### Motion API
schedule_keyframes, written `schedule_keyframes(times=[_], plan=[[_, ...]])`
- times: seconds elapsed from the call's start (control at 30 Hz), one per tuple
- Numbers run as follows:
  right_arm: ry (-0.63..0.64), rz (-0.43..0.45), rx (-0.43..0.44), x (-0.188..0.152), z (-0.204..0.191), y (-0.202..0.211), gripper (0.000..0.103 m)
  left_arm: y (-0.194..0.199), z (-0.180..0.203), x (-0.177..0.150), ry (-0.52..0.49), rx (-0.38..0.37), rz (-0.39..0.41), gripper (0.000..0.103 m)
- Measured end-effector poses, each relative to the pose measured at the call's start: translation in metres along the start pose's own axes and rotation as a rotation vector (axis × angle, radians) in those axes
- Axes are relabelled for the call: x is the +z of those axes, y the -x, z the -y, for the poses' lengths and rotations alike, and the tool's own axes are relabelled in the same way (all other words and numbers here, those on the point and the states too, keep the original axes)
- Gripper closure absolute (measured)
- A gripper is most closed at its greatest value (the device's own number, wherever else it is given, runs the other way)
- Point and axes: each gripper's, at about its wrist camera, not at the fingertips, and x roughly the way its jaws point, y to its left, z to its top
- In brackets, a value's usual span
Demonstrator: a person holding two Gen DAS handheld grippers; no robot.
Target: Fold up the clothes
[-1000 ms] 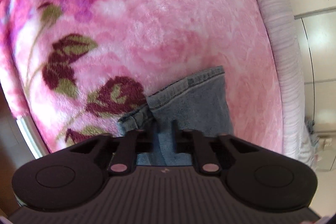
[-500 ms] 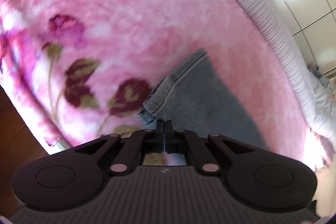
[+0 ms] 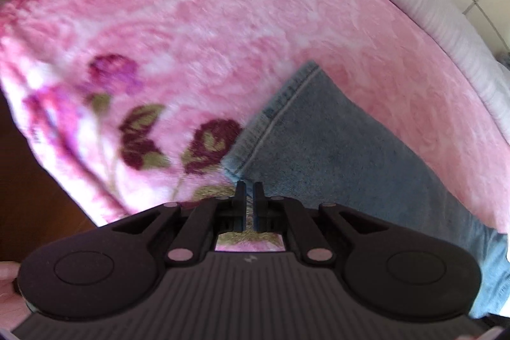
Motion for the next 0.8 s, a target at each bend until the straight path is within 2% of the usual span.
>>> schedule_keyframes(times=[0.07,0.1,0.17,0.23,0.4,0.47,0.5,0.53,0.6,0.63,0.7,0.73,0.8], plan=[[-0.201,0.041,0.02,-0.006,0.031,0.015,0.09,0.014,0.017,-0.006,-0.054,0.013,0.022,0.102],[-0.285,0.055,0.0,-0.012,0.048,0.021,0.09,0.02,0.028,-0.009,-0.09,0.011,0.032,0.102],[-0.395,0.061,-0.063,-0.028,0.08,0.027,0.09,0.023,0.06,-0.02,-0.188,-0.04,0.041,0.102],[-0.438,0.018,-0.096,-0.056,0.106,0.023,0.089,0.019,0.097,-0.035,-0.264,-0.108,0.028,0.102],[-0.549,-0.076,-0.164,-0.126,0.173,0.016,0.089,-0.002,0.191,-0.091,-0.324,-0.239,-0.062,0.1],[-0.63,-0.038,-0.105,-0.154,0.204,0.035,0.088,-0.005,0.226,-0.11,-0.337,-0.285,-0.098,0.1],[-0.686,-0.049,-0.088,-0.167,0.224,0.043,0.088,-0.006,0.244,-0.117,-0.345,-0.302,-0.114,0.099],[-0.743,-0.055,-0.085,-0.181,0.246,0.053,0.088,-0.007,0.262,-0.123,-0.354,-0.32,-0.124,0.099],[-0.863,-0.038,-0.139,-0.21,0.298,0.075,0.087,-0.008,0.301,-0.132,-0.39,-0.361,-0.135,0.098],[-0.929,-0.005,-0.163,-0.225,0.326,0.087,0.082,-0.009,0.321,-0.135,-0.417,-0.376,-0.134,0.094],[-1.054,0.062,-0.205,-0.254,0.381,0.11,0.048,-0.012,0.362,-0.14,-0.476,-0.41,-0.131,0.086],[-1.098,0.096,-0.208,-0.267,0.407,0.119,0.027,-0.014,0.382,-0.139,-0.504,-0.428,-0.131,0.083],[-1.163,0.133,-0.174,-0.289,0.45,0.126,0.025,-0.024,0.42,-0.137,-0.539,-0.471,-0.132,0.081]])
